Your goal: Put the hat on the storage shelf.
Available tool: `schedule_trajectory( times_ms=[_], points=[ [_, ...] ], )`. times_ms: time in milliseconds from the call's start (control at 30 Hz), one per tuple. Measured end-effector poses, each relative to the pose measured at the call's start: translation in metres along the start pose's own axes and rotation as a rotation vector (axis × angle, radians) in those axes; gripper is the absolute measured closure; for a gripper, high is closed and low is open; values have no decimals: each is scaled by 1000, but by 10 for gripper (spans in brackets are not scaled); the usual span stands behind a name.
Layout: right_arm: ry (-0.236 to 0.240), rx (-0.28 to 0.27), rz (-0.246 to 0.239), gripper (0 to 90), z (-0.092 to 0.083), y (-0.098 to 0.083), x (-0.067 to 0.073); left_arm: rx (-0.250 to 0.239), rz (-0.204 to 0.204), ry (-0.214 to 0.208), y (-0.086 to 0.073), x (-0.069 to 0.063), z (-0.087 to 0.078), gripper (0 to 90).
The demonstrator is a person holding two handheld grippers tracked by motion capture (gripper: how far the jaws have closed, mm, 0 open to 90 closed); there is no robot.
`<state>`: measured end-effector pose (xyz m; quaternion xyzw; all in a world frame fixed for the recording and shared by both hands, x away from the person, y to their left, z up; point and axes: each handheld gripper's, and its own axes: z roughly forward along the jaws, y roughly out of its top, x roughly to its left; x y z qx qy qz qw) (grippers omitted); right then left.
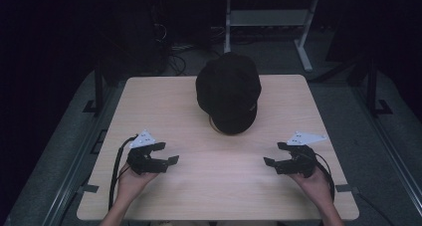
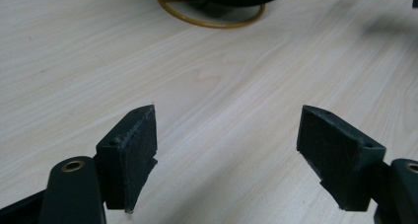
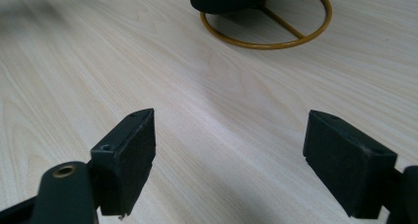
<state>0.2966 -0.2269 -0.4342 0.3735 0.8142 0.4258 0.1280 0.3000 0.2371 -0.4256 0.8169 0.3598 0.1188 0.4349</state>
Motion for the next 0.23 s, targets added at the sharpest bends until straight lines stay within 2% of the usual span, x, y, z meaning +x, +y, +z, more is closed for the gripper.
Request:
schedule_trajectory(
  times_ms=[233],
  points=[
    [3,6,0,199,2,-1,0,16,25,9,-2,-2,6,224]
  ],
)
